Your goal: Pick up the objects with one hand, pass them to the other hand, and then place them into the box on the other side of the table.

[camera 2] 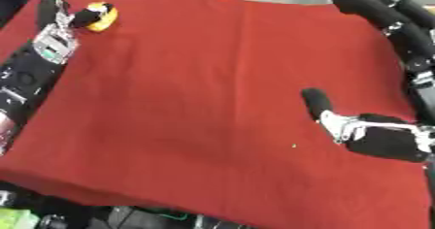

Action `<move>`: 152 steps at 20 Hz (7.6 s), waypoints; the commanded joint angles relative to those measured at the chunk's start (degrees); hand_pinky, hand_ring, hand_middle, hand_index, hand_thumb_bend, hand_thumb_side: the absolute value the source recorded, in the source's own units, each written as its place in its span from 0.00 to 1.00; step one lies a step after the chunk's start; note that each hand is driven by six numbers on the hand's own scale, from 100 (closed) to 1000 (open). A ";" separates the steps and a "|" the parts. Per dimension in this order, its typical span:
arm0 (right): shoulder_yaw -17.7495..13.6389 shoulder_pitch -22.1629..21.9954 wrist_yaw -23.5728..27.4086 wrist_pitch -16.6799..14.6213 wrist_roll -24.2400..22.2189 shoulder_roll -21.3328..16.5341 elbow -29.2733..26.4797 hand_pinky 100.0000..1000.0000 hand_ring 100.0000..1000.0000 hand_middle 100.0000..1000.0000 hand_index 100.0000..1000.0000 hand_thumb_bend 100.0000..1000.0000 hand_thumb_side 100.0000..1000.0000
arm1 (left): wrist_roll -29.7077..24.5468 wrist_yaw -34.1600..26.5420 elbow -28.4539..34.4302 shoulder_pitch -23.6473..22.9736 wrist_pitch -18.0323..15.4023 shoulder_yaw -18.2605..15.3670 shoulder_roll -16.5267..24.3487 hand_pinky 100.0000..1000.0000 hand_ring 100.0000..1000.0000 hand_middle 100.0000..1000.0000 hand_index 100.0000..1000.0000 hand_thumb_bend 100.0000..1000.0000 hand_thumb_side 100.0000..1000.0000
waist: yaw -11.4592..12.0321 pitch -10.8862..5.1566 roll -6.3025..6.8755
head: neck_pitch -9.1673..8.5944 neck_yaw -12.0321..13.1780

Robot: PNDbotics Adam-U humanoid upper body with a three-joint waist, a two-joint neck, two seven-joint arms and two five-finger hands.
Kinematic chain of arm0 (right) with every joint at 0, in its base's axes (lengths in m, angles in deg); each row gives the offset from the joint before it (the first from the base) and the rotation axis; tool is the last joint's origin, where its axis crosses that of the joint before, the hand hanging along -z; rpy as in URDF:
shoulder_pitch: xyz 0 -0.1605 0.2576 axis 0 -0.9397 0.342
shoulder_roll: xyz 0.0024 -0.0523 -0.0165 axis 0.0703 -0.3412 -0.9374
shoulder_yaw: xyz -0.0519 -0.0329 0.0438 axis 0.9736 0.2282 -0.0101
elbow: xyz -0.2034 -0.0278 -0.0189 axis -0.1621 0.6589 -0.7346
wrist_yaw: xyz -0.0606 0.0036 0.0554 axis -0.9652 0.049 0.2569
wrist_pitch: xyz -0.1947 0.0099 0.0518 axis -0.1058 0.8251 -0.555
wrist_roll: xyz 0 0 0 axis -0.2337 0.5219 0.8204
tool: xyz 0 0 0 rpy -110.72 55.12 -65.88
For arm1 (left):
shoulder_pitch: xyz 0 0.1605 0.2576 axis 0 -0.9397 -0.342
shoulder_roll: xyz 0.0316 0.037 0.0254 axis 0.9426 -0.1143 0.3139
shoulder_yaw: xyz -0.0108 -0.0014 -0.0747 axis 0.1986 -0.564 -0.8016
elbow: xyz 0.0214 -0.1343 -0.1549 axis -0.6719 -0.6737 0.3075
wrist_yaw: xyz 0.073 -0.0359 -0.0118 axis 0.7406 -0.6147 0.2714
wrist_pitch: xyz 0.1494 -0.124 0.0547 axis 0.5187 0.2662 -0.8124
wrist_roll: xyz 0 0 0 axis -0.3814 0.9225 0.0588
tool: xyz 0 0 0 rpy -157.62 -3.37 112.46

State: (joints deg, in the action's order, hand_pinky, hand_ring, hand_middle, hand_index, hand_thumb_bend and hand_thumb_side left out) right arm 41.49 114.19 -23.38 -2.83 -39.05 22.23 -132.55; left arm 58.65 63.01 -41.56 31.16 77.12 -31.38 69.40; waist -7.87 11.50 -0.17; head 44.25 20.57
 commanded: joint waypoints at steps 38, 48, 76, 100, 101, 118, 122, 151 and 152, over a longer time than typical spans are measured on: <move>-0.28 0.35 -0.33 -0.15 0.03 -0.48 0.22 0.81 0.78 0.79 0.93 0.22 0.45 | -18.98 -8.62 8.00 -0.12 -7.21 -0.59 6.26 0.58 0.45 0.43 0.60 0.16 0.12 | -0.78 -0.37 0.78 | -0.13 2.22; 0.87 1.24 -0.12 -0.77 -0.57 -1.14 0.47 0.81 0.78 0.80 0.93 0.22 0.45 | -31.89 -18.85 25.97 -5.16 -13.00 2.73 10.99 0.59 0.45 0.43 0.60 0.17 0.14 | 0.58 -1.40 1.27 | -0.13 1.64; 4.94 3.86 0.24 -3.96 -3.68 -1.27 1.86 0.81 0.78 0.80 0.93 0.29 0.42 | -56.11 -32.59 59.90 -10.95 -8.13 26.42 7.62 0.58 0.45 0.43 0.60 0.14 0.13 | 1.31 -1.60 1.02 | -0.13 -5.23; 6.59 4.10 0.06 -5.11 -5.35 -1.06 4.24 0.79 0.74 0.77 0.89 0.29 0.42 | -58.78 -41.85 67.88 -5.99 -2.17 32.60 1.45 0.58 0.44 0.42 0.60 0.15 0.13 | 2.17 -2.22 0.54 | -3.77 -11.03; 6.61 4.10 -0.03 -5.13 -5.32 -1.05 4.28 0.79 0.74 0.77 0.89 0.29 0.42 | -58.81 -41.96 67.98 -5.95 -2.02 32.68 1.41 0.58 0.44 0.42 0.60 0.15 0.13 | 2.18 -2.24 0.55 | -3.75 -11.02; 6.14 4.23 -7.22 0.67 7.74 -1.28 4.58 0.67 0.55 0.48 0.63 0.00 0.17 | -60.46 -43.97 70.02 -6.83 -0.33 33.75 1.80 0.58 0.44 0.43 0.60 0.16 0.13 | 2.08 -2.35 0.85 | -3.04 -11.06; 6.35 4.23 -9.44 1.44 11.29 -1.29 5.05 0.66 0.53 0.45 0.59 0.00 0.11 | -60.54 -44.54 70.46 -6.68 -0.01 33.69 1.80 0.58 0.44 0.43 0.60 0.16 0.13 | 2.13 -2.38 0.88 | -3.10 -11.29; 6.01 3.60 -3.98 -4.95 -0.87 -1.26 4.75 0.75 0.70 0.71 0.88 0.34 0.46 | -58.00 -45.02 67.33 -6.88 -2.10 30.45 2.72 0.60 0.45 0.44 0.61 0.07 0.17 | 1.90 -2.65 1.17 | -3.61 -11.64; 5.94 3.59 -4.59 -4.60 -0.58 -1.26 4.67 0.75 0.70 0.71 0.88 0.33 0.45 | -58.18 -45.09 67.50 -6.91 -2.01 30.58 2.76 0.60 0.45 0.44 0.61 0.07 0.17 | 1.89 -2.66 1.19 | -3.61 -11.65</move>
State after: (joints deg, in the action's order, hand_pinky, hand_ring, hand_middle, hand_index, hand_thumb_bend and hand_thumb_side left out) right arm 48.02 117.20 -27.55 -7.76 -39.70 21.44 -126.33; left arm 0.55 18.21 25.17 23.43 75.07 0.00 70.49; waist -5.94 11.04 0.54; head 41.20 9.04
